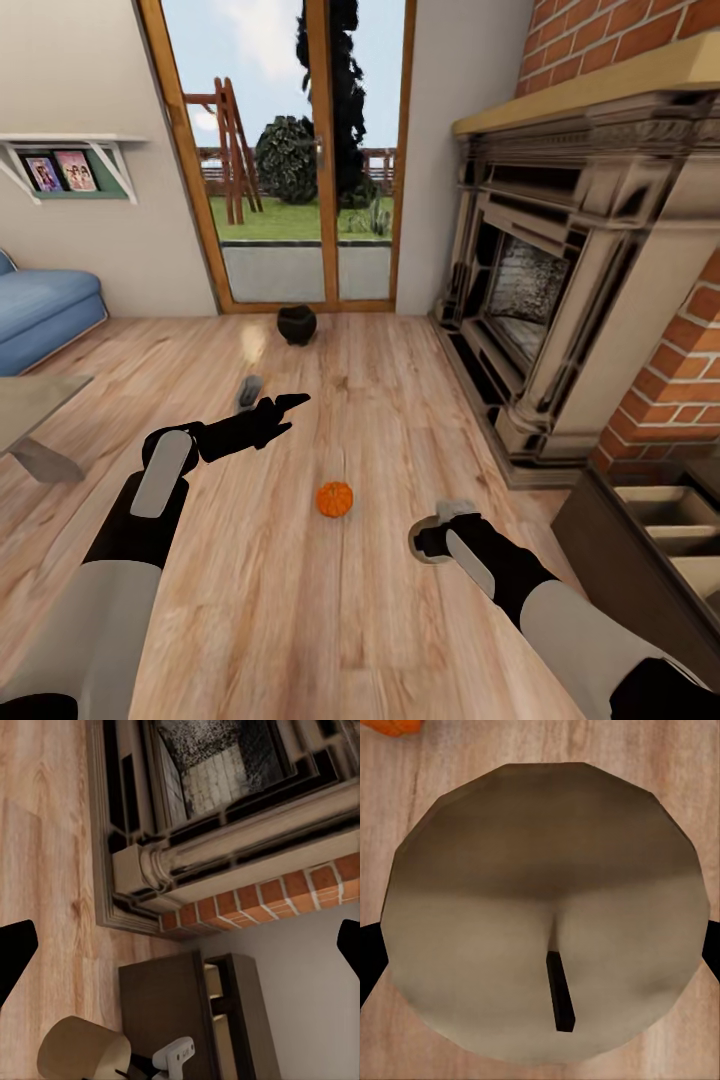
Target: Place each of the two pumpkins and all three candles from the living room inside a cabinet in the living room (use any cabinet), then make sure every cabinet is closed, and position the cauldron so it is next to a table in the living room.
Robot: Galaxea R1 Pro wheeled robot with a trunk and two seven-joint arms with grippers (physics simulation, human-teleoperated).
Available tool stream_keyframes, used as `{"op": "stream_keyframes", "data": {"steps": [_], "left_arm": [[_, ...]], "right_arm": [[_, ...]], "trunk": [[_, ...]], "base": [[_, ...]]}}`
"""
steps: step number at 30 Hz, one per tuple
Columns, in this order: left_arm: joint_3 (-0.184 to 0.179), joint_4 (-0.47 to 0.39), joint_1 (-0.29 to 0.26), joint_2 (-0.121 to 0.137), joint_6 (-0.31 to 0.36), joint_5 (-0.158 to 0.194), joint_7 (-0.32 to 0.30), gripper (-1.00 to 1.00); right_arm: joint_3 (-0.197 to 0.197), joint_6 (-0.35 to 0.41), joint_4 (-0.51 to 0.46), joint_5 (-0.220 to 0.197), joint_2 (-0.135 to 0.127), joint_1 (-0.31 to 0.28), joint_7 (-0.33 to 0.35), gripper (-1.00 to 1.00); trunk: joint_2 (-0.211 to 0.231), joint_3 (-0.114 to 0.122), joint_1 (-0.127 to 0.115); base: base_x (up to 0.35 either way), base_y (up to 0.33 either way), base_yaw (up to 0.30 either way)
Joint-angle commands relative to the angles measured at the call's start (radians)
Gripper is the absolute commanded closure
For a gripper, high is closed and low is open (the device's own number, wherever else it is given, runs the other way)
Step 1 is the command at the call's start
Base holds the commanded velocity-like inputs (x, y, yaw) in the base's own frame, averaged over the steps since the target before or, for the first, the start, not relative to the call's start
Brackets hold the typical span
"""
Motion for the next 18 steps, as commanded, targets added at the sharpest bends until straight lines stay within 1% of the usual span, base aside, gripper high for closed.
{"op": "stream_keyframes", "data": {"steps": [1,3,6,14,18], "left_arm": [[0.000,0.000,0.000,0.000,0.000,0.000,0.000,-1.00],[0.000,0.000,0.000,0.000,0.000,0.000,0.000,-1.00],[0.000,-0.001,0.000,0.000,0.000,0.000,0.000,-1.00],[-0.001,-0.005,0.000,-0.001,0.000,0.000,0.000,-1.00],[-0.002,-0.006,0.000,-0.003,0.000,0.000,0.000,-1.00]], "right_arm": [[0.000,0.000,0.000,0.001,0.000,0.000,0.001,1.00],[0.000,0.000,0.000,0.000,0.000,0.000,0.003,1.00],[0.000,0.000,0.000,0.000,0.000,0.000,0.004,1.00],[0.000,0.000,0.000,0.002,0.000,0.000,0.005,1.00],[0.000,0.000,0.000,0.003,0.000,0.000,0.005,1.00]], "trunk": [[0.000,0.000,0.000],[0.000,0.000,0.000],[0.000,0.001,0.000],[0.000,0.006,0.000],[0.000,0.008,0.000]], "base": [[0.337,0.000,0.000],[0.330,0.029,-0.120],[0.245,0.114,-0.234],[0.032,0.024,-0.267],[0.000,0.214,-0.271]]}}
